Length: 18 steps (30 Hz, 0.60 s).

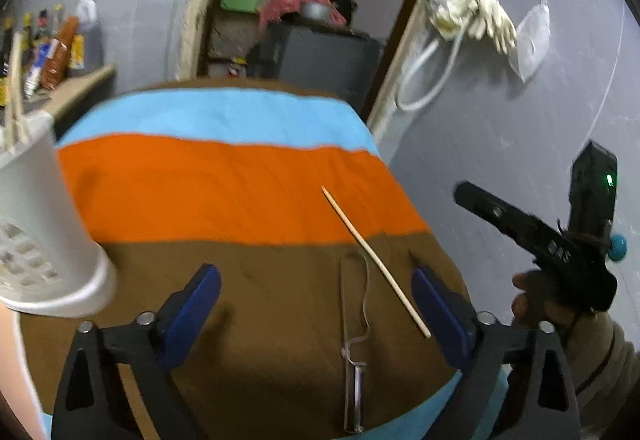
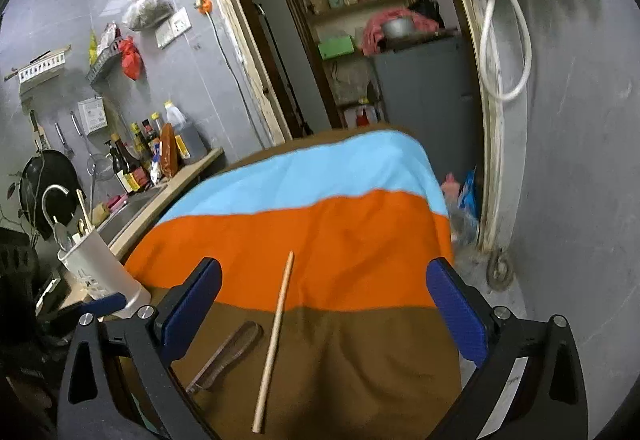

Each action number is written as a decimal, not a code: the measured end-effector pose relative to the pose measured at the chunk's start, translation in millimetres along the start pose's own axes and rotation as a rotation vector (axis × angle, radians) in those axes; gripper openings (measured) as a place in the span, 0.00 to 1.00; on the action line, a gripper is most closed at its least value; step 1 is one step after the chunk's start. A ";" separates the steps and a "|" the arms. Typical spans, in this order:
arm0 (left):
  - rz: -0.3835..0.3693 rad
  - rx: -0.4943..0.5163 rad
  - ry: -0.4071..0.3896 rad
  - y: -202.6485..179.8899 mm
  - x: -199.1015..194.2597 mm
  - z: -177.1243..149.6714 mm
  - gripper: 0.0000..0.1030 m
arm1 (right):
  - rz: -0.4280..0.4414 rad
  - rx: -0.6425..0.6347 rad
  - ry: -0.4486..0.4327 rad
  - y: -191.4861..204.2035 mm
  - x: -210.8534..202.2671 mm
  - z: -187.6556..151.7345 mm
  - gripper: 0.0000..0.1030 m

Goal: Organize utensils
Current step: 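Move both tools down toward the wire utensil and chopstick on the brown stripe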

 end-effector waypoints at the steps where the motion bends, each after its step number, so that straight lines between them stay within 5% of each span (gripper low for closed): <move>1: -0.008 0.001 0.029 -2.0 7.0 -5.6 0.83 | 0.000 -0.001 0.011 -1.4 3.3 -3.6 0.89; 4: -0.029 -0.003 0.095 -7.3 22.7 -18.0 0.67 | 0.006 -0.003 0.054 -4.6 14.8 -14.4 0.78; 9: -0.051 0.028 0.209 -18.3 46.5 -36.4 0.39 | 0.013 -0.002 0.086 -6.9 26.0 -24.4 0.76; 18: 0.010 0.098 0.252 -24.1 61.6 -34.1 0.20 | 0.025 0.011 0.118 -8.1 38.4 -32.1 0.76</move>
Point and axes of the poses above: each gripper's, at about its wrist camera, not at the fingertips, and x roughly the way its jaws point, y to its left, z to its top, the point moved 8 cm from there along x, roughly the way its jaws point, and after that the axes turned 4 degrees about -z, right-handed, at the moved point
